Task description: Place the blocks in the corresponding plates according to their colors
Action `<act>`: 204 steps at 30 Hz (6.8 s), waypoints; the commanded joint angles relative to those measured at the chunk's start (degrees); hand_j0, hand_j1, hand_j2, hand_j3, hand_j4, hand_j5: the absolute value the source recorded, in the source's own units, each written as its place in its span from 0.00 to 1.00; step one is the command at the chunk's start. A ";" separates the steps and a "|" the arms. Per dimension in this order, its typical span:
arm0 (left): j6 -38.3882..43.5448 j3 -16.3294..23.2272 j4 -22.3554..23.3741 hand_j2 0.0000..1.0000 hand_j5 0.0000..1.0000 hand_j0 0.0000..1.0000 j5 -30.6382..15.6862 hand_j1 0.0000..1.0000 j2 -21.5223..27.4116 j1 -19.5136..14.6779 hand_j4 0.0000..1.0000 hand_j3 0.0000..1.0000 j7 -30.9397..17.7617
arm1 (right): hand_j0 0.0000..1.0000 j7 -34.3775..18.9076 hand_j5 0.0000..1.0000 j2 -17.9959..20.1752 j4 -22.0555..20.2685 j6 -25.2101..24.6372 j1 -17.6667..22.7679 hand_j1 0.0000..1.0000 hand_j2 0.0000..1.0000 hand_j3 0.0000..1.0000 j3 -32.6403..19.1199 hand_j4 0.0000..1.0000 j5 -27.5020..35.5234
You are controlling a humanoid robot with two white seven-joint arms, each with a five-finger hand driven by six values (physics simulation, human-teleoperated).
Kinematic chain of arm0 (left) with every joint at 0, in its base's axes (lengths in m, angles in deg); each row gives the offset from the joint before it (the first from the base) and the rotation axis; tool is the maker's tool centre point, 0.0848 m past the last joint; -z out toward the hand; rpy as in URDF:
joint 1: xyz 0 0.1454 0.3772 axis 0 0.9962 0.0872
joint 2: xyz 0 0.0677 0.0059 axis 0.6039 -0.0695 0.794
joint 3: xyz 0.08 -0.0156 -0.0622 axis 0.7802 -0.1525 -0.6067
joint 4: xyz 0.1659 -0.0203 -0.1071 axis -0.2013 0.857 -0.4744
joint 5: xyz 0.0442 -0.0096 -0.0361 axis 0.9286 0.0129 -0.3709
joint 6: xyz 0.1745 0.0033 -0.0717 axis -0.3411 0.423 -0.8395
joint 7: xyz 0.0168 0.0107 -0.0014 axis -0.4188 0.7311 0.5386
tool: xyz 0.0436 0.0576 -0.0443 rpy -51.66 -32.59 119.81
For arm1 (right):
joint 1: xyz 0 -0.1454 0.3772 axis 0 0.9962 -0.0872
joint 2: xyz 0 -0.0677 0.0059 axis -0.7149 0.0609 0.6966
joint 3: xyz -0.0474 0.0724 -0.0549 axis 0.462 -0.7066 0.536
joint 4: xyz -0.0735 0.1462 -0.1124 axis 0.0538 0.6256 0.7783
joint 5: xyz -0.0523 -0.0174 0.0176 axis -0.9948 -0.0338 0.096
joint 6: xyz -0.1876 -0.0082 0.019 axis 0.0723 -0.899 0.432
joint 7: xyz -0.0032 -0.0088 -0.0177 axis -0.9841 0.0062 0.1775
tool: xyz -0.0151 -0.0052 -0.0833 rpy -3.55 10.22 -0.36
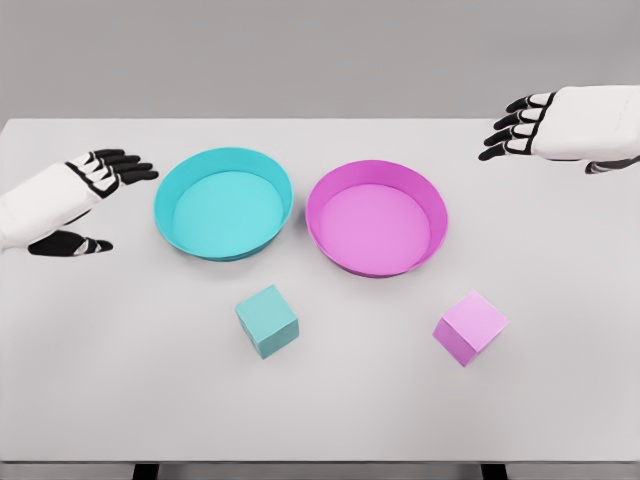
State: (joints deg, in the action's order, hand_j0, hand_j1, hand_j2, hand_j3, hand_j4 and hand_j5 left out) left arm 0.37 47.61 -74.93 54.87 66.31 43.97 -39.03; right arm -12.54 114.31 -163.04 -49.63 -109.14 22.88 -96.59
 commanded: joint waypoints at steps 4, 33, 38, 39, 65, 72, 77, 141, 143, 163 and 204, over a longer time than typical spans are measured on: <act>0.02 0.09 -0.02 1.00 1.00 1.00 0.01 1.00 0.44 -0.18 1.00 1.00 -2.65 | 1.00 0.02 1.00 0.51 0.02 -0.13 -0.44 1.00 1.00 1.00 -0.05 1.00 0.45; 0.02 59.95 -7.14 1.00 1.00 1.00 -37.26 1.00 -1.67 -54.23 1.00 1.00 -29.40 | 1.00 0.02 1.00 -3.18 -5.26 -0.13 -3.96 1.00 1.00 1.00 22.01 1.00 0.45; 0.02 59.77 -7.32 1.00 1.00 1.00 -36.73 1.00 -1.23 -53.97 1.00 1.00 -29.40 | 1.00 0.02 1.00 -5.20 -5.26 -0.13 -4.57 1.00 1.00 1.00 25.52 1.00 0.45; 0.02 59.60 -7.32 1.00 1.00 1.00 -36.55 1.00 -1.49 -53.96 1.00 1.00 -29.40 | 1.00 0.02 1.00 -5.20 -5.26 -0.13 -4.57 1.00 1.00 1.00 26.14 1.00 0.45; 6.64 58.01 -7.32 1.00 1.00 1.00 -26.36 1.00 -4.04 -51.50 1.00 1.00 -29.40 | 1.00 0.02 1.00 -5.55 -5.26 -0.13 -8.00 1.00 1.00 1.00 28.60 1.00 0.62; 10.06 54.67 -7.32 1.00 1.00 1.00 -21.88 1.00 -5.80 -47.81 1.00 1.00 -29.40 | 1.00 0.02 1.00 -7.31 -5.26 -0.13 -8.00 1.00 1.00 1.00 29.04 1.00 0.62; 10.50 54.67 -7.32 1.00 1.00 1.00 -21.79 1.00 -5.89 -47.64 1.00 1.00 -29.40 | 1.00 0.02 1.00 -8.89 -5.26 -0.13 -8.00 1.00 1.00 1.00 30.54 1.00 0.62; 10.59 50.72 -3.19 0.90 0.90 0.90 -13.70 0.90 -9.75 -38.06 0.90 0.90 -29.40 | 0.68 0.02 0.68 -9.07 -5.26 -0.13 -7.91 0.68 0.68 0.68 36.16 0.68 -4.21; 10.50 50.72 -3.19 0.83 0.83 0.83 -13.70 0.83 -9.67 -37.79 0.83 0.83 -29.40 | 0.65 0.02 0.65 -9.07 -5.17 -0.13 -7.91 0.65 0.65 0.65 36.07 0.65 -4.21; 9.62 47.12 -5.74 0.57 0.57 0.57 -13.88 0.57 -9.40 -36.83 0.57 0.57 -29.40 | 0.66 0.02 0.66 -13.29 0.28 -0.13 -9.84 0.66 0.66 0.66 29.57 0.66 0.62; 7.69 29.71 7.36 0.58 0.58 0.58 -13.97 0.58 -11.86 -36.56 0.58 0.58 -29.40 | 1.00 0.02 1.00 -29.20 19.79 -0.13 -17.58 1.00 1.00 1.00 26.93 1.00 4.05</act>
State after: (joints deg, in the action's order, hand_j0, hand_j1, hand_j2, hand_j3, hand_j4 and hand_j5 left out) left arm 7.93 77.91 -69.56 41.16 55.11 7.32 -68.47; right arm -12.53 85.23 -143.93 -49.65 -126.89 49.97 -92.74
